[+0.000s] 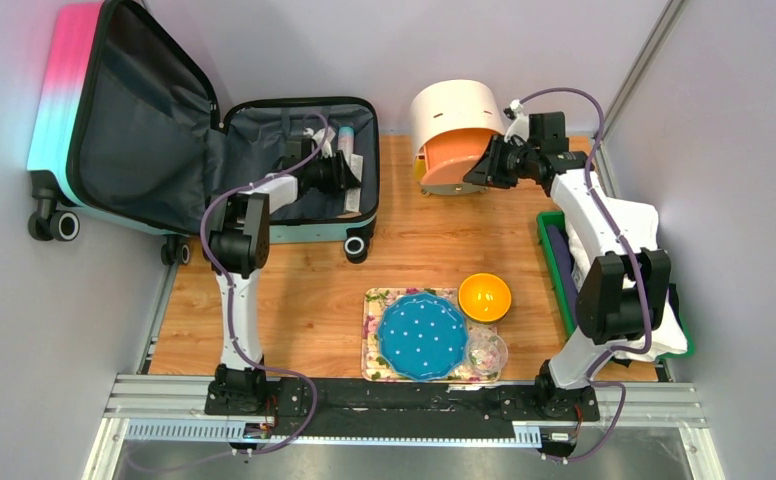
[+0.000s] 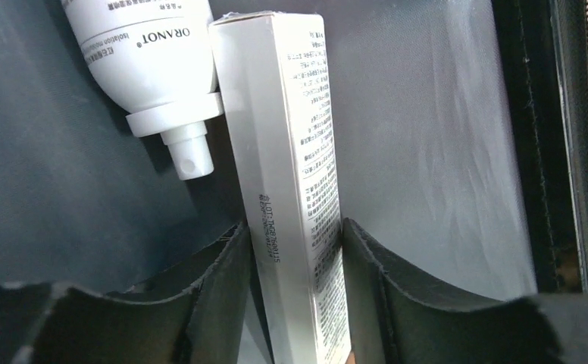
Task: Open, take out, and arrange the luggage
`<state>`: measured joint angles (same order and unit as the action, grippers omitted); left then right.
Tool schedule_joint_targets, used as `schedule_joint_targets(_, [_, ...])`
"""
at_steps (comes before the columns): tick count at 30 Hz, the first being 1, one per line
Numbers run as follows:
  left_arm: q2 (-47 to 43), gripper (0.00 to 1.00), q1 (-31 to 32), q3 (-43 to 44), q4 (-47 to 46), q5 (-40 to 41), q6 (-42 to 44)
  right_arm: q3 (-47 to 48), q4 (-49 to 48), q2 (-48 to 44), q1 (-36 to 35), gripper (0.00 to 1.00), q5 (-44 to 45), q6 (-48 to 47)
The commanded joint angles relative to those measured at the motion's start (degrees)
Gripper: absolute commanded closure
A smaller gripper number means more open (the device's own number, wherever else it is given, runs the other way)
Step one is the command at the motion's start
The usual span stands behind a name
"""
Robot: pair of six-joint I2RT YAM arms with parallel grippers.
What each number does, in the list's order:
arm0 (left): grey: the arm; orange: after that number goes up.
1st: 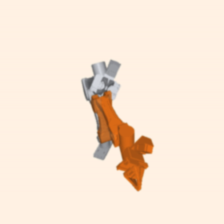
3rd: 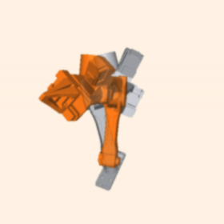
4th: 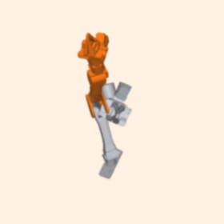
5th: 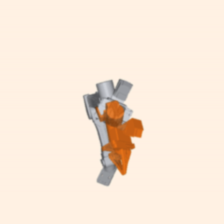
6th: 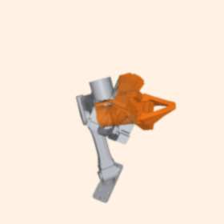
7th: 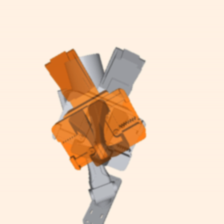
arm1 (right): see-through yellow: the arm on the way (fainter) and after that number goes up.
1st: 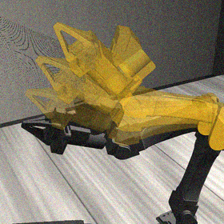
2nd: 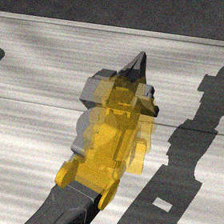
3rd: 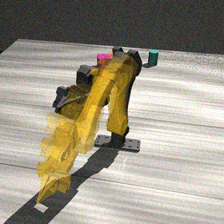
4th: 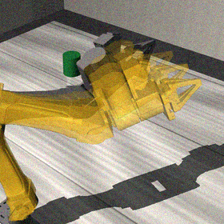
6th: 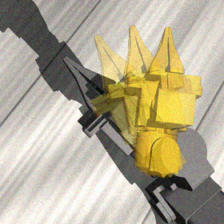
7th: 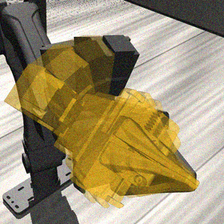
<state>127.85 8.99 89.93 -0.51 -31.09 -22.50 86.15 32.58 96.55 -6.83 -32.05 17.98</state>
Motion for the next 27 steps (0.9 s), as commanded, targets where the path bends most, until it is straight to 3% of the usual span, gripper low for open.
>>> schedule_joint_targets(1, [0.64,0.51,0.41,1.92,-3.62,-3.18,-2.19,0.42,3.37,-3.04,-0.29,1.00,-2.13,-1.80])
schedule_joint_targets(5, [-1.28,0.84,0.41,0.95,-3.79,-3.19,-1.58,0.25,3.81,-3.21,-0.46,1.00,-2.40,-2.07])
schedule_joint_targets(6, [-3.55,0.96,0.41,-0.79,-5.10,-2.66,-1.23,0.33,3.72,-3.30,-0.64,1.00,-2.31,-1.98])
schedule_joint_targets(7, [-5.05,1.00,0.41,-1.68,-5.98,-2.57,-0.62,0.34,3.72,-3.13,-0.55,1.00,-2.40,-2.07])
schedule_joint_targets(11, [-12.44,1.00,0.59,-2.92,-7.13,-3.18,2.72,0.25,3.63,-3.21,-0.73,1.00,-2.22,-3.12])
schedule_joint_targets(19, [-19.83,1.00,6.03,8.67,4.54,-6.17,19.83,-1.07,1.44,-3.13,-0.82,1.00,-0.91,-4.00])
schedule_joint_targets(22, [-20.01,1.00,8.93,12.19,7.37,-8.01,24.07,-0.81,1.26,-2.77,-0.82,0.88,-0.91,-4.35])
schedule_joint_targets(23, [-20.10,1.00,9.28,12.81,6.41,-10.02,24.61,-0.89,1.26,-2.77,-0.73,0.77,-0.82,-4.35])
schedule_joint_targets(27, [-19.49,1.00,11.92,15.62,4.47,-9.95,27.33,-0.90,0.82,-2.34,-0.73,0.52,-0.47,-4.09])
